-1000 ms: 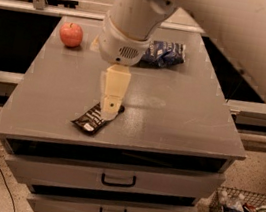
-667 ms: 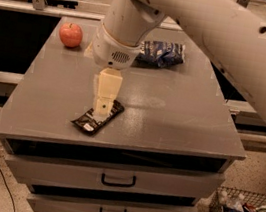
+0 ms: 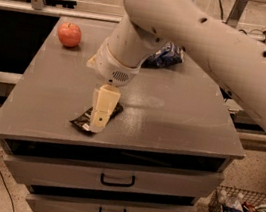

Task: Pick rxbar chocolate

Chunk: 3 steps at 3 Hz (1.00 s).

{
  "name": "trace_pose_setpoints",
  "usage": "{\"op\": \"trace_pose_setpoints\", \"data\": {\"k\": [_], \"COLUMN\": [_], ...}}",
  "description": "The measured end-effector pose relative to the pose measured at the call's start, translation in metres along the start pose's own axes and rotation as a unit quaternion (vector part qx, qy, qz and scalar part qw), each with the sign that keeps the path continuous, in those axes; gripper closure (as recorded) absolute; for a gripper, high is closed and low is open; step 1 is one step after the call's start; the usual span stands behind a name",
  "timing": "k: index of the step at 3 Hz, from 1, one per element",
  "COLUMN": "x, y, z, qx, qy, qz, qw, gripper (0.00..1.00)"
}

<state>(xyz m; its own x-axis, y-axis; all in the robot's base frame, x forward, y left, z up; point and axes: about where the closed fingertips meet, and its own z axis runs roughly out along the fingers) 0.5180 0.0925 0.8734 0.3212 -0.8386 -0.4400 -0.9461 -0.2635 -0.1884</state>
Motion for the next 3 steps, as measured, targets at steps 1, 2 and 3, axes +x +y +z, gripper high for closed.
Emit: {"op": "trace_pose_setpoints", "data": {"k": [1, 2, 3], "x": [0.014, 0.023, 0.036], "y": [0.0, -0.003, -0.003], "z": [0.009, 0.019, 0.031], "qx": [0.021, 0.03, 0.035], "qy": [-0.009, -0.014, -0.017], "qz": [0.017, 0.029, 0.041], "qw": [0.9996, 0.999, 0.9984], "gripper": [0.0, 0.0, 0.25]}}
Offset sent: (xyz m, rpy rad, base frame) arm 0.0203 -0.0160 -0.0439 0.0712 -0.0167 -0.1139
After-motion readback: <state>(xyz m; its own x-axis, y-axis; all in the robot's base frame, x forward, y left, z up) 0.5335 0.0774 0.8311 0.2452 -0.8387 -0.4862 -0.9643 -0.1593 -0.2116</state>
